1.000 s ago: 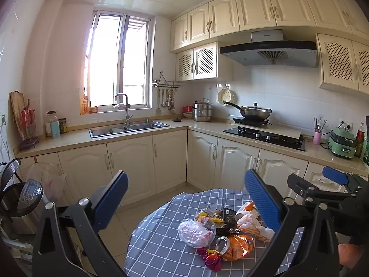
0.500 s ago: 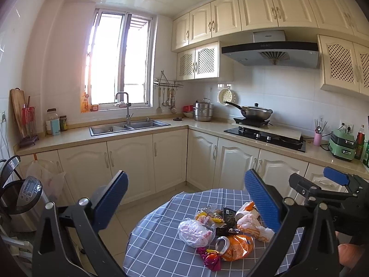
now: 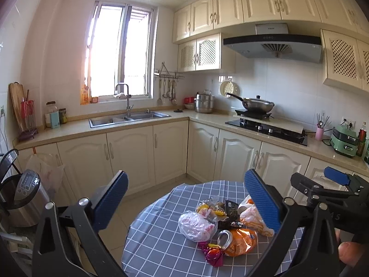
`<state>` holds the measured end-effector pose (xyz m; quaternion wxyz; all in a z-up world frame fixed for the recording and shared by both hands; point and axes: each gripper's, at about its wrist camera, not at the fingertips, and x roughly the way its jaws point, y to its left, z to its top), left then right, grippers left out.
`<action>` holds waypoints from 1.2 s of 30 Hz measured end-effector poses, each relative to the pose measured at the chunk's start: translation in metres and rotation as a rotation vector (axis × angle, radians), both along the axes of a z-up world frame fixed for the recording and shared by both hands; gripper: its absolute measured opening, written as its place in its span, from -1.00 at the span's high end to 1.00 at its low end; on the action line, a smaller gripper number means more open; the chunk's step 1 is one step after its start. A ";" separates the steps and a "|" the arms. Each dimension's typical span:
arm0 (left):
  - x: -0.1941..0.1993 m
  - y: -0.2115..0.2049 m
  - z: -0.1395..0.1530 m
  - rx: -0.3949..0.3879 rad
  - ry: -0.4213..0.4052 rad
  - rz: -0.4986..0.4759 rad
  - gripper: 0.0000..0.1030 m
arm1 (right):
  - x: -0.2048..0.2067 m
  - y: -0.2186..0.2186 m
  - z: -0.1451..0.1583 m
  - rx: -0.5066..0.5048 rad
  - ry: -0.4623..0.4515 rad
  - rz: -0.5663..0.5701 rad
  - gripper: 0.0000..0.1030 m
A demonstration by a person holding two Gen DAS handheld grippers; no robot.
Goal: Collect trash
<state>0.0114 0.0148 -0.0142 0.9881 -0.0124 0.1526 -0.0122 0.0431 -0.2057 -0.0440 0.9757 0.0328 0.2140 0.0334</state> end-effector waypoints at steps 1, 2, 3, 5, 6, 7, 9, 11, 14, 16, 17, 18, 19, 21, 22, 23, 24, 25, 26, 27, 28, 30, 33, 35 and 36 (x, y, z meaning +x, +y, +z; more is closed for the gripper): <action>0.003 0.001 -0.003 0.000 0.010 0.001 -0.91 | 0.004 0.000 -0.006 0.001 0.022 0.004 -0.89; 0.005 0.001 -0.007 0.001 0.021 0.002 -0.91 | 0.007 -0.001 -0.011 0.003 0.038 0.006 -0.89; 0.009 0.002 -0.014 0.002 0.041 0.002 -0.91 | 0.012 -0.002 -0.020 0.005 0.068 0.006 -0.89; 0.015 0.003 -0.023 0.004 0.066 0.004 -0.91 | 0.021 -0.004 -0.035 0.011 0.121 0.009 -0.89; 0.019 0.004 -0.032 0.006 0.088 0.006 -0.91 | 0.026 -0.005 -0.046 0.019 0.158 0.013 -0.89; 0.023 0.005 -0.038 0.006 0.104 0.008 -0.91 | 0.032 -0.006 -0.056 0.023 0.192 0.017 -0.89; 0.031 0.008 -0.053 0.008 0.143 0.013 -0.91 | 0.040 -0.004 -0.073 0.024 0.246 0.028 -0.89; 0.039 0.010 -0.066 0.010 0.177 0.018 -0.91 | 0.048 0.000 -0.089 0.019 0.292 0.040 -0.89; 0.049 0.013 -0.087 0.016 0.227 0.018 -0.91 | 0.060 0.004 -0.115 0.041 0.375 0.063 -0.89; 0.054 0.015 -0.100 0.023 0.260 0.018 -0.91 | 0.069 0.008 -0.134 0.063 0.432 0.078 -0.89; 0.057 0.016 -0.107 0.026 0.279 0.016 -0.91 | 0.074 0.010 -0.141 0.070 0.459 0.083 -0.89; 0.059 0.016 -0.113 0.028 0.291 0.015 -0.91 | 0.078 0.013 -0.148 0.074 0.481 0.088 -0.89; 0.061 0.016 -0.118 0.031 0.304 0.015 -0.91 | 0.080 0.016 -0.153 0.075 0.496 0.090 -0.89; 0.065 0.017 -0.131 0.038 0.335 0.017 -0.91 | 0.087 0.021 -0.165 0.075 0.530 0.091 -0.89; 0.067 0.018 -0.138 0.042 0.353 0.018 -0.91 | 0.090 0.024 -0.171 0.080 0.545 0.092 -0.89; 0.068 0.018 -0.144 0.046 0.370 0.019 -0.91 | 0.093 0.024 -0.174 0.088 0.560 0.094 -0.89; 0.069 0.019 -0.148 0.047 0.379 0.019 -0.91 | 0.096 0.026 -0.177 0.088 0.570 0.089 -0.89; 0.070 0.020 -0.154 0.047 0.393 0.019 -0.91 | 0.098 0.027 -0.180 0.088 0.576 0.087 -0.89; 0.071 0.021 -0.158 0.047 0.404 0.018 -0.91 | 0.101 0.028 -0.182 0.086 0.583 0.084 -0.89; 0.072 0.022 -0.162 0.049 0.415 0.017 -0.91 | 0.104 0.030 -0.186 0.080 0.594 0.078 -0.89; 0.074 0.022 -0.166 0.052 0.424 0.016 -0.91 | 0.107 0.031 -0.190 0.075 0.605 0.075 -0.89; 0.076 0.020 -0.172 0.055 0.440 0.009 -0.91 | 0.111 0.030 -0.198 0.085 0.617 0.071 -0.83; 0.078 0.015 -0.180 0.066 0.462 -0.008 -0.91 | 0.109 0.025 -0.199 0.121 0.605 0.091 -0.76; 0.080 0.009 -0.185 0.072 0.475 -0.025 -0.91 | 0.107 0.019 -0.198 0.145 0.605 0.104 -0.75; 0.081 0.006 -0.187 0.073 0.480 -0.033 -0.91 | 0.105 0.014 -0.198 0.152 0.603 0.104 -0.74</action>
